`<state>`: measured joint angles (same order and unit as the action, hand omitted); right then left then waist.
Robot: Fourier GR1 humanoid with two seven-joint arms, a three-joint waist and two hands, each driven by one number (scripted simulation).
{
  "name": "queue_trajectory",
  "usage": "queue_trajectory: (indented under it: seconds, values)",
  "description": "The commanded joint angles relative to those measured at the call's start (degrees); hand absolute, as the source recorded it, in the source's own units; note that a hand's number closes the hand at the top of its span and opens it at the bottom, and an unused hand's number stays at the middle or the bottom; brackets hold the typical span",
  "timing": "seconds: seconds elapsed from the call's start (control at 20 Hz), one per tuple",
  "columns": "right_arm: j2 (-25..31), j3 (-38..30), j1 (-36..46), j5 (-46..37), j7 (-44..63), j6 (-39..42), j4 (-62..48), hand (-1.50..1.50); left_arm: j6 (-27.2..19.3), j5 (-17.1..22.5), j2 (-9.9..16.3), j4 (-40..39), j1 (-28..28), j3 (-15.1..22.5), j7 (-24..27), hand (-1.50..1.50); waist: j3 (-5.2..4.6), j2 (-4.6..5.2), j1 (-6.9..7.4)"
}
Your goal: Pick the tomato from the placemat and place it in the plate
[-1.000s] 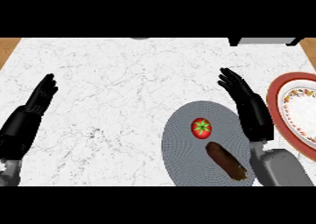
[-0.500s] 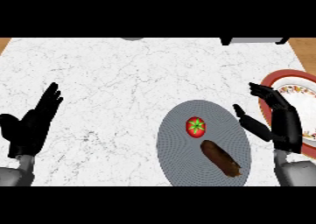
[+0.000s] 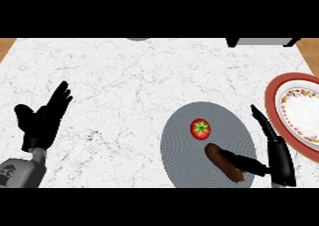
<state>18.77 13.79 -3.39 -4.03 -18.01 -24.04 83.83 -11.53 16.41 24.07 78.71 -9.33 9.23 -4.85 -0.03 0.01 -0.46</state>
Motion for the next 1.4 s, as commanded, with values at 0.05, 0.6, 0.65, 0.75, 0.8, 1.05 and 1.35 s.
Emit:
queue_trajectory:
  seconds: [0.05,0.6,0.65,0.75,0.8,1.05,1.35]
  values:
    - [1.2,5.4,0.9,-9.9,14.0,-2.5,5.9,-1.50,-1.7,-2.2,-2.4,2.3,1.5,0.8,-1.3,0.00,-0.02,-0.10,0.54]
    - [3.6,8.5,8.3,-16.5,37.0,11.7,9.8,-1.50,2.3,-3.7,-1.8,1.8,-0.2,-2.1,-2.7,0.00,0.01,-0.02,0.93]
    - [2.7,11.1,6.1,-19.9,40.2,10.9,13.6,-1.50,2.1,-4.0,-3.1,0.2,-0.2,-2.5,-1.4,0.00,-0.01,-0.05,0.55]
    - [3.4,12.4,7.1,-23.6,43.5,12.1,12.5,-1.50,3.1,-3.8,-1.9,0.3,0.4,-3.4,-1.1,0.00,-0.02,-0.04,0.69]
    - [6.5,8.7,5.7,-21.0,41.7,14.3,12.9,-1.50,5.2,-2.7,-2.4,-4.9,-1.8,-5.0,0.9,0.00,-0.02,0.04,0.19]
    - [2.5,10.0,11.7,-25.0,47.9,19.7,8.3,-1.50,3.5,-5.4,-4.8,0.4,-0.3,-3.4,-1.8,0.00,0.03,-0.03,0.69]
    - [-1.4,10.4,12.8,-27.6,50.6,24.9,6.1,-1.50,6.7,-5.2,-4.5,-0.7,0.0,-7.1,-1.5,0.00,0.03,-0.01,0.53]
